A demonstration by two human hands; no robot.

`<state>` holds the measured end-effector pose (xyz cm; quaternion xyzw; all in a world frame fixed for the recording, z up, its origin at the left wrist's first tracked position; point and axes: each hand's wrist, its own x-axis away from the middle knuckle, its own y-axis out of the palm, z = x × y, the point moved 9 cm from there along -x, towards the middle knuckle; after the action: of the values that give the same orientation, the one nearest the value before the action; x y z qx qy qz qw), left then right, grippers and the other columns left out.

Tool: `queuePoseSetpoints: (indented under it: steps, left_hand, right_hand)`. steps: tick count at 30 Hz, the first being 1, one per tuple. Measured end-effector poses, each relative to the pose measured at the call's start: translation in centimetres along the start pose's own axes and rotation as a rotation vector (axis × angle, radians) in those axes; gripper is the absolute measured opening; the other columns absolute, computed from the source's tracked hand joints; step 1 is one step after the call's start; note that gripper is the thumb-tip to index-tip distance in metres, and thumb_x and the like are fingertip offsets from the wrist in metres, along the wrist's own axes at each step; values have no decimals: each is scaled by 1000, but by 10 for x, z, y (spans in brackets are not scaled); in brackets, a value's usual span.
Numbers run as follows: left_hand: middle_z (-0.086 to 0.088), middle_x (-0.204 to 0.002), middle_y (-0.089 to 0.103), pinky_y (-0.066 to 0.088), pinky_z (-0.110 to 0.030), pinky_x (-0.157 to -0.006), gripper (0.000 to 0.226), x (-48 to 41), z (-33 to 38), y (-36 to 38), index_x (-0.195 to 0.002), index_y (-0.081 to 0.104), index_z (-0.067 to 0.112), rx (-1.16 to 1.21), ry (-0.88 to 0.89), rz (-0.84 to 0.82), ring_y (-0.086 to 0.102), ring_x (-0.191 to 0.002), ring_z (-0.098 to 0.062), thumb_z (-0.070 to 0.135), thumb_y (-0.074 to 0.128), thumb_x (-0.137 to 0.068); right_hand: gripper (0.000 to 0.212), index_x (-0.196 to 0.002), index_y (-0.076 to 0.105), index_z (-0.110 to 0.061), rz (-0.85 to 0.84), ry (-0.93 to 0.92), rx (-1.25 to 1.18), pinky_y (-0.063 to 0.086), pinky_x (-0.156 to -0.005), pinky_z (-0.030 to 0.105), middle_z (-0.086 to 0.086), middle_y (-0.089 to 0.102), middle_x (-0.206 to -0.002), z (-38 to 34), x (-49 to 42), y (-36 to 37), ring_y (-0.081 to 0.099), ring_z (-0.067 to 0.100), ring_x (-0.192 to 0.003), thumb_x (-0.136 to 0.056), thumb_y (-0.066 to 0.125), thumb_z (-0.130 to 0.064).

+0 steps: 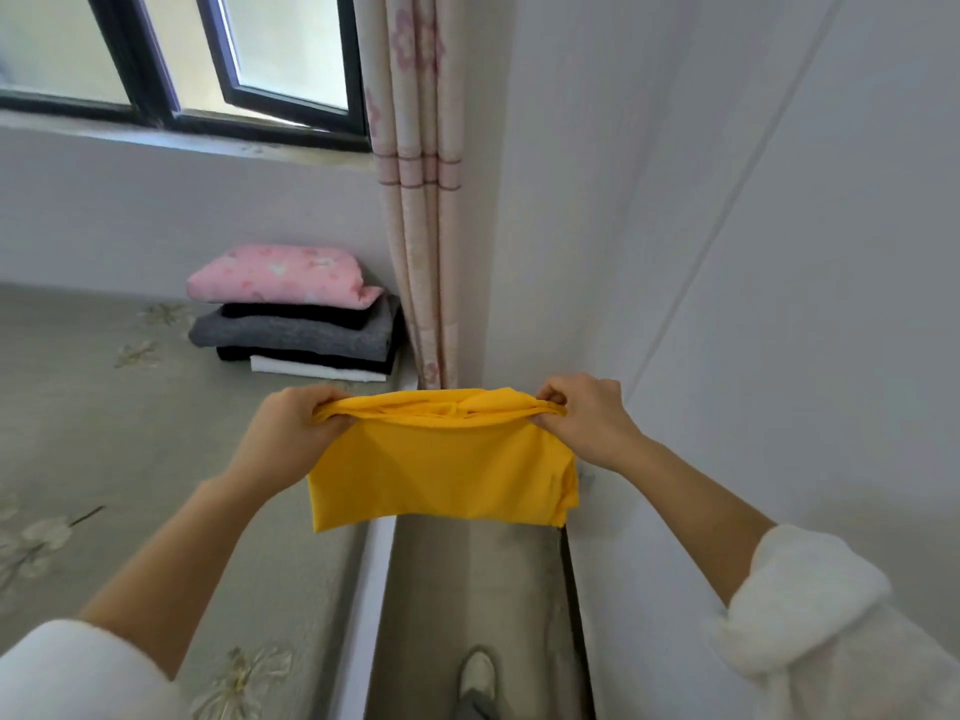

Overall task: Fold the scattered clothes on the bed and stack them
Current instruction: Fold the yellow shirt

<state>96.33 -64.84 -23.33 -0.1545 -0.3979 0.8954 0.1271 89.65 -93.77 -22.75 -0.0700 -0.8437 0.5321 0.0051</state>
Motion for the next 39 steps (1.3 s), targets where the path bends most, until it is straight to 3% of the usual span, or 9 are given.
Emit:
queuePoseSetpoints:
  steps: [6,8,11,16,22,26,29,33,39]
  left_hand:
    - [0,-82,67,43,-23,-63,12,-109,-55,-18,-90,67,23,-33,-103,-14,62,-77,-19,12,67,-86]
    - [3,-85,64,40,-20,-62,17,-143,-72,-29,-95,68,20,-82,-118,15,58,-78,-17,6,65,-86]
    - [-1,-90,64,37,-27,-68,23,-190,-97,-50,-104,70,9,-152,-153,72,56,-83,-18,-1,60,-86]
    - [-12,-98,68,40,-31,-74,38,-256,-154,-92,-106,70,8,-186,-217,193,60,-90,-27,-14,52,-81]
    - [-10,-100,65,37,-30,-76,43,-340,-227,-147,-107,67,7,-193,-259,375,57,-94,-28,-17,45,-80]
    - [-3,-98,60,37,-32,-77,44,-394,-278,-179,-108,66,8,-163,-293,454,50,-92,-20,-13,40,-80]
    - [-7,-90,64,39,-32,-72,39,-430,-320,-193,-95,68,16,-47,-338,436,53,-86,-23,9,35,-74]
    - [-12,-80,62,34,-27,-62,33,-486,-356,-199,-82,66,17,-9,-390,411,50,-78,-24,17,34,-75]
    - [-13,-104,65,38,-31,-75,27,-591,-423,-156,-106,68,11,-114,-425,261,52,-90,-24,10,45,-92]
  right_hand:
    - [7,-85,58,-33,-113,-173,-26,30,-93,36,-11,61,-90,-19,-151,14,56,13,-95,-89,64,-31]
    - [4,-88,61,-29,-130,-219,-29,29,-93,35,-9,64,-93,-30,-197,22,57,16,-98,-89,64,-31]
    - [7,-91,63,-24,-153,-270,-50,26,-91,31,-6,65,-93,-48,-260,39,58,18,-98,-90,63,-31]
    - [10,-91,65,-24,-161,-324,-160,46,-87,41,-4,67,-88,-89,-359,66,60,19,-89,-87,66,-32]
    - [13,-90,66,-15,-167,-389,-264,49,-70,37,0,66,-80,-151,-469,97,60,17,-78,-86,67,-28]
    - [7,-79,66,-18,-173,-371,-352,42,-59,25,-3,62,-67,-184,-536,120,53,7,-62,-82,71,-22]
    - [21,-69,60,-32,-213,-340,-412,39,-54,17,-10,59,-63,-201,-580,141,50,1,-58,-77,75,-20]
    - [23,-67,62,-31,-245,-241,-495,47,-60,33,-3,66,-68,-205,-629,170,56,11,-63,-73,78,-16]
    - [13,-76,64,-18,-222,-41,-543,45,-59,37,13,66,-77,-180,-693,220,54,17,-68,-81,68,-6]
